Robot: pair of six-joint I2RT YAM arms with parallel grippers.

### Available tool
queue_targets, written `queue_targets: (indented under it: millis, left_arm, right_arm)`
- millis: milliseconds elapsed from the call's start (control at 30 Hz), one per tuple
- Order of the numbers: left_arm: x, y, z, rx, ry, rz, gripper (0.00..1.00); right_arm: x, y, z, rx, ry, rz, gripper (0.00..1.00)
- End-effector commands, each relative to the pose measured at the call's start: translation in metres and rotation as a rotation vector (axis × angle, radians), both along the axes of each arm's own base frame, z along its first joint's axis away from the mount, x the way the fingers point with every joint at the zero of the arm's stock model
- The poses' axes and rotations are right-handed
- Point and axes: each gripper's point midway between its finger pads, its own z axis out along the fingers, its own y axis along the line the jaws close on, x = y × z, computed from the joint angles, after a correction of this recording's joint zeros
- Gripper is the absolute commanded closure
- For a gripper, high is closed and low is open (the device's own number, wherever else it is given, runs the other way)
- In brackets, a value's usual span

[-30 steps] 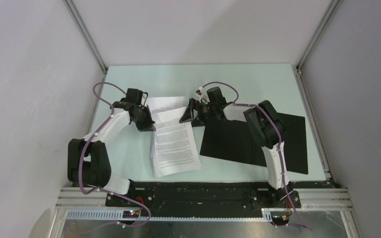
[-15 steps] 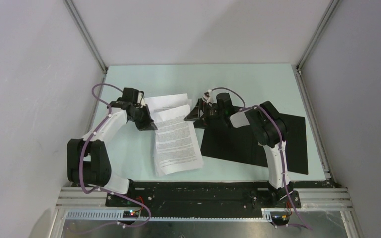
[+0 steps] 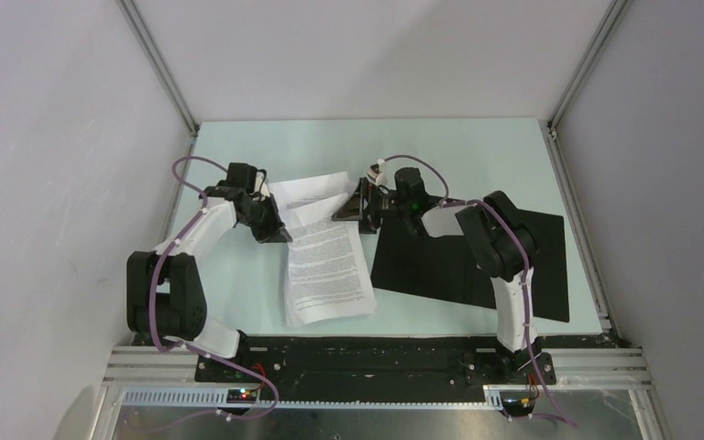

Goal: Put the files into the folder

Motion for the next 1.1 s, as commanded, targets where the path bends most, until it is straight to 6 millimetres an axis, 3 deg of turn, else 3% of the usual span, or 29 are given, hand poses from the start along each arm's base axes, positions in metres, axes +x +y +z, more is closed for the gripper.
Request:
queue_targets:
  millis: [0, 67, 200, 567, 633, 667, 700, 733, 767, 800, 833, 900, 967, 1067]
  left_arm:
    - [0.011, -0.002, 0.014, -0.028, -0.040, -0.011, 1.00]
    - [0.011, -0.003, 0.014, -0.037, -0.038, -0.015, 1.00]
    - [0.011, -0.005, 0.017, -0.050, -0.044, -0.021, 1.00]
    - [0.009, -0.009, 0.020, -0.075, -0.045, -0.032, 1.00]
    - [0.009, -0.010, 0.019, -0.078, -0.042, -0.035, 1.00]
    - [0.009, -0.010, 0.020, -0.080, -0.043, -0.036, 0.99]
    - [0.009, -0.011, 0.020, -0.081, -0.045, -0.036, 0.95]
    - [0.009, -0.011, 0.021, -0.080, -0.047, -0.036, 0.90]
    - [0.010, -0.011, 0.022, -0.078, -0.054, -0.037, 0.74]
    - [0.010, -0.009, 0.023, -0.070, -0.060, -0.034, 0.65]
    - [0.011, -0.008, 0.028, -0.060, -0.079, -0.032, 0.45]
    - [0.015, 0.002, 0.032, -0.005, -0.114, -0.009, 0.23]
    - [0.017, 0.010, 0.032, 0.038, -0.127, 0.012, 0.16]
    - [0.016, 0.014, 0.021, 0.065, -0.100, 0.037, 0.16]
  right_arm:
    - [0.001, -0.006, 0.023, -0.050, -0.115, -0.042, 0.07]
    - [0.000, -0.008, 0.020, -0.075, -0.128, -0.048, 0.13]
    - [-0.004, -0.005, 0.015, -0.099, -0.144, -0.040, 0.35]
    - [-0.010, 0.002, 0.005, -0.128, -0.159, -0.028, 0.41]
    - [-0.011, 0.002, 0.007, -0.126, -0.162, -0.028, 0.52]
    - [-0.011, 0.002, 0.008, -0.125, -0.162, -0.029, 0.63]
    - [-0.010, 0.002, 0.010, -0.125, -0.162, -0.031, 0.71]
    - [-0.010, 0.000, 0.010, -0.134, -0.157, -0.037, 0.87]
    - [-0.008, -0.002, 0.011, -0.141, -0.159, -0.043, 0.94]
    - [-0.005, -0.008, 0.007, -0.171, -0.134, -0.065, 1.00]
    - [-0.006, -0.014, 0.000, -0.210, -0.091, -0.076, 1.00]
    - [0.000, -0.034, -0.012, -0.269, -0.012, -0.115, 1.00]
    - [0.007, -0.062, -0.027, -0.347, 0.058, -0.162, 1.00]
    - [0.006, -0.088, -0.045, -0.447, 0.126, -0.199, 1.00]
